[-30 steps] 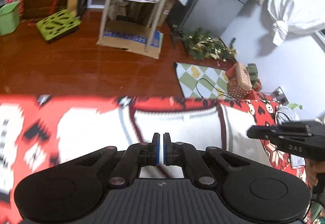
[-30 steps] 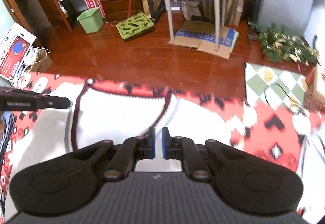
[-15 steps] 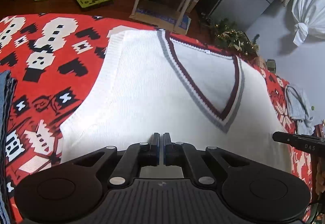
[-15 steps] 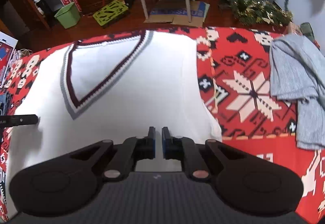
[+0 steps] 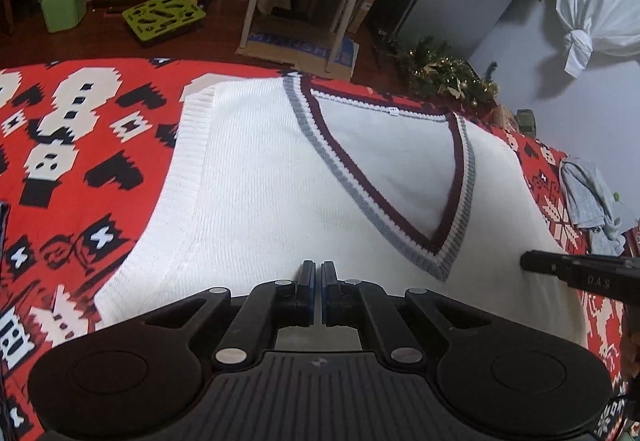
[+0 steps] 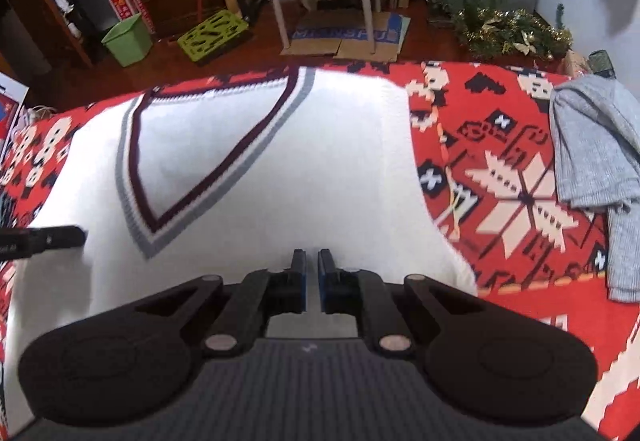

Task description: Fold clothes

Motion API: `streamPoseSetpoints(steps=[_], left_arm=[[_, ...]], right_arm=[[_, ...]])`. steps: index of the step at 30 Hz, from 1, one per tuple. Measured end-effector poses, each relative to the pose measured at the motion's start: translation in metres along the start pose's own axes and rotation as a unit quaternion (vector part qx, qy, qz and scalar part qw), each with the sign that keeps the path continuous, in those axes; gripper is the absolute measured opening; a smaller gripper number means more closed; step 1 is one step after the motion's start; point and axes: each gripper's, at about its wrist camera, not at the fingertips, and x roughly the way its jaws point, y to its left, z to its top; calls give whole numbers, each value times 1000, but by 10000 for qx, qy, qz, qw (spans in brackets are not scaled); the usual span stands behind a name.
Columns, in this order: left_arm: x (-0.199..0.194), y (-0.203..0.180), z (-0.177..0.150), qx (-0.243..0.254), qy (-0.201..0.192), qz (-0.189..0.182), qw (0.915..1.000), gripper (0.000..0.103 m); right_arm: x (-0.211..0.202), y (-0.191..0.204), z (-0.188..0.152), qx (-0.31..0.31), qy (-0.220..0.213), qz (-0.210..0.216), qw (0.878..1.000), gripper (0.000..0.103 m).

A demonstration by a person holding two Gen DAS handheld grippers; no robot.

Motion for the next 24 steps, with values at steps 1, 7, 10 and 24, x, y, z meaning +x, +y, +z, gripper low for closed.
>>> streamPoseSetpoints(steps=[1, 7, 10, 24], left_arm=[[1, 0, 2, 3, -22, 3, 10000, 3], [12, 5, 20, -35, -162, 17, 9999, 3], [20, 9, 33, -86, -231, -15, 9997, 3], [62, 23, 104, 125, -432, -47, 9990, 3]], right_arm=[[3, -1, 4, -15, -36, -24, 10000, 8], [20, -6, 28, -50, -204, -105, 9997, 8], [30, -8, 43, -63, -259, -141, 9995, 8], [80, -22, 115, -124, -468, -189, 9986, 6]])
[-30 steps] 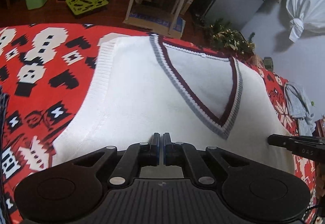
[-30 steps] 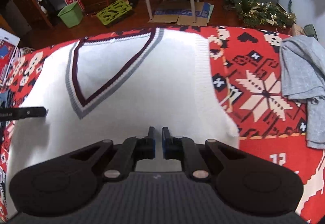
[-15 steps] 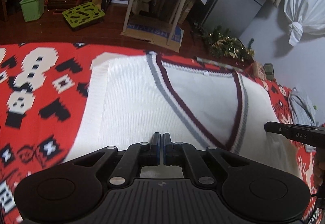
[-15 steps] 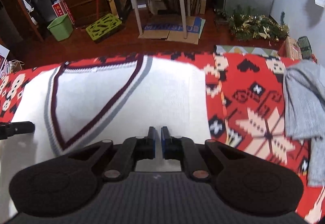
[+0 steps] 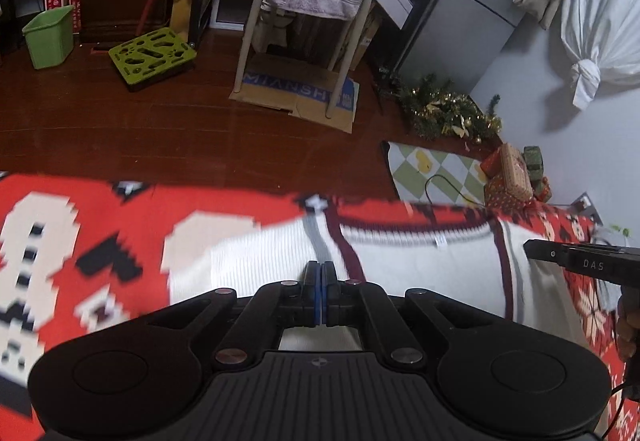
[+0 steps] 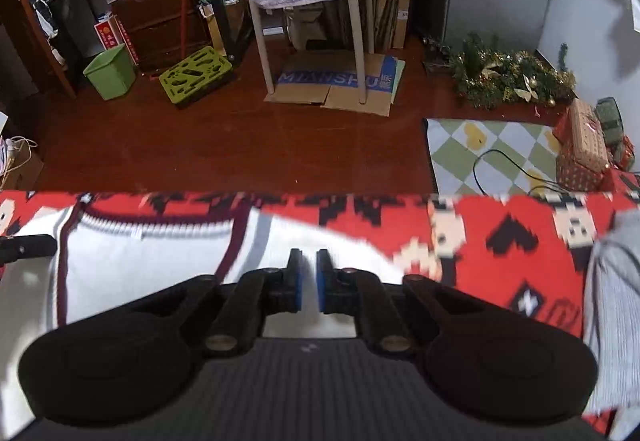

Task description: Fold clothes

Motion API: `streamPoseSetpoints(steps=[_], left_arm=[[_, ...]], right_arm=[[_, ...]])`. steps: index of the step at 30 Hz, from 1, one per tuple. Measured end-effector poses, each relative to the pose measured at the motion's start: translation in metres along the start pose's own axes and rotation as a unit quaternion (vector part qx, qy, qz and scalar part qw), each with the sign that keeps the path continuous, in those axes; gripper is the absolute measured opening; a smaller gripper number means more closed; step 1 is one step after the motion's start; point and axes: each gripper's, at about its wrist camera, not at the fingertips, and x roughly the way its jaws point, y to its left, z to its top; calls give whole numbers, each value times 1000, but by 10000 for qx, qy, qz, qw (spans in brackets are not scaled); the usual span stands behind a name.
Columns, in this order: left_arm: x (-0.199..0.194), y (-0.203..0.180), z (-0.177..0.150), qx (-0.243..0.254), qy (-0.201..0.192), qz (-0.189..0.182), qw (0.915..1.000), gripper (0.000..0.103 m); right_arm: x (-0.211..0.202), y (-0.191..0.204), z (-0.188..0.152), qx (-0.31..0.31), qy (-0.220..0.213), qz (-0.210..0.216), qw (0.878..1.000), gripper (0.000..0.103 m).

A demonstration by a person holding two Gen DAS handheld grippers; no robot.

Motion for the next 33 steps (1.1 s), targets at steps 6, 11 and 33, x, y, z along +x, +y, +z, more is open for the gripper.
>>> streamPoseSetpoints(steps=[6, 11, 33], left_arm=[[2, -1, 17, 12, -25, -4, 10000, 3], [-19, -17, 1, 108, 36, -266, 9996, 3], [26, -21, 12, 75, 135, -346, 9993, 2]], right_arm=[[3, -1, 18, 17, 1, 62, 10000, 10], [-26, 12, -4, -89, 171, 368, 9991, 10], [25, 23, 22, -69, 76, 207, 9997, 6]])
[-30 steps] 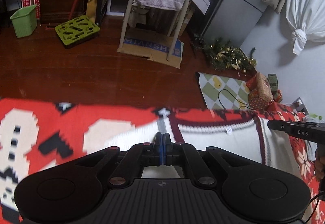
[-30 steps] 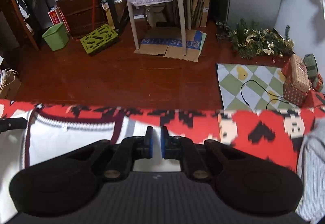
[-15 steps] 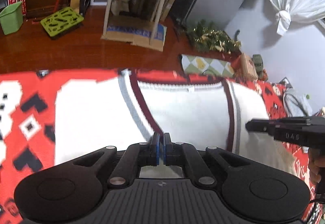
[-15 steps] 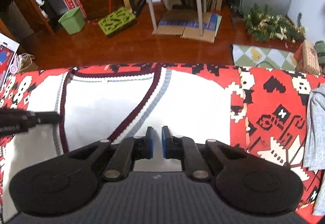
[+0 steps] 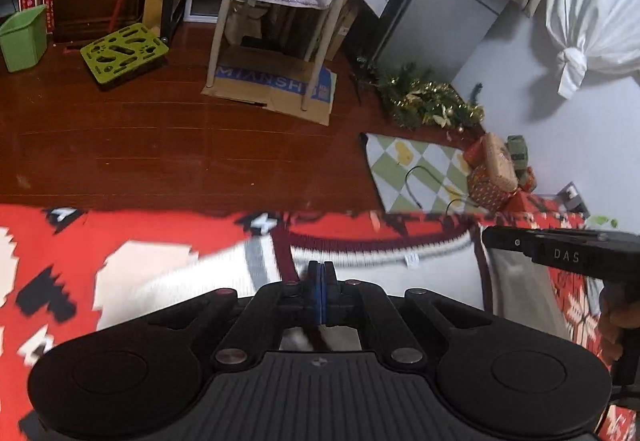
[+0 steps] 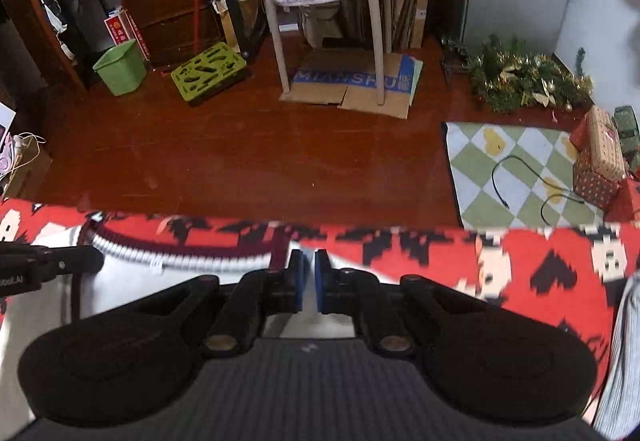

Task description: Fold clothes

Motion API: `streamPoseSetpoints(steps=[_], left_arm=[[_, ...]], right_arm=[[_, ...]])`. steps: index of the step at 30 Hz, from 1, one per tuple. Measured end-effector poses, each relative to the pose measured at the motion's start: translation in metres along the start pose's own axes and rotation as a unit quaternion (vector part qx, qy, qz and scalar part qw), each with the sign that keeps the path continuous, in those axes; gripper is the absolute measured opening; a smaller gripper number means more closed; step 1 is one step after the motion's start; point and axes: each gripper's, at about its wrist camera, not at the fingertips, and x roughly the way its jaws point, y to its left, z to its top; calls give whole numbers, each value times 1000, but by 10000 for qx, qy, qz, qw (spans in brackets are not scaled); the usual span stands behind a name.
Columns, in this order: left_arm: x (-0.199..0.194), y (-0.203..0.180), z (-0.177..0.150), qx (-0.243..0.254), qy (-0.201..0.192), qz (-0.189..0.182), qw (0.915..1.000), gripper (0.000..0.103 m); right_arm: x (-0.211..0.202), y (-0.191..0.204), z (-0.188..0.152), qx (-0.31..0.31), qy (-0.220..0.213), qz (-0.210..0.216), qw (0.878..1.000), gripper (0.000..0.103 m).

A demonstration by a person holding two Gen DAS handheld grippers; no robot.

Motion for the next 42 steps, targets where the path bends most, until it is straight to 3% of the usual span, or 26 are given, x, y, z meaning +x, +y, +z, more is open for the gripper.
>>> streamPoseSetpoints(steps=[8, 13, 17, 28, 32, 42], left_arm=[[-34, 12, 9, -236, -364, -75, 9990, 3], [-45, 28, -10, -338, -108, 216, 9991, 3], [-40, 39, -15, -506, -80, 247, 9984, 2], [-13, 50, 15, -391, -182, 232, 9988, 2], [-26, 51, 21, -399, -299, 142, 9987, 2], [-69, 66, -20, -716, -14, 116, 9974, 2]], right_arm=[[-29, -16, -7, 107, -48, 35, 9999, 8], [-47, -22, -33, -76, 194, -2, 9998, 8], [-47, -23, -46, -34, 281, -45, 9996, 8], [-16, -31, -5, 132, 90, -135, 9998, 6], [-31, -34, 2, 280, -90, -103, 9995, 9], [-77, -35, -52, 102, 280, -82, 9995, 9]])
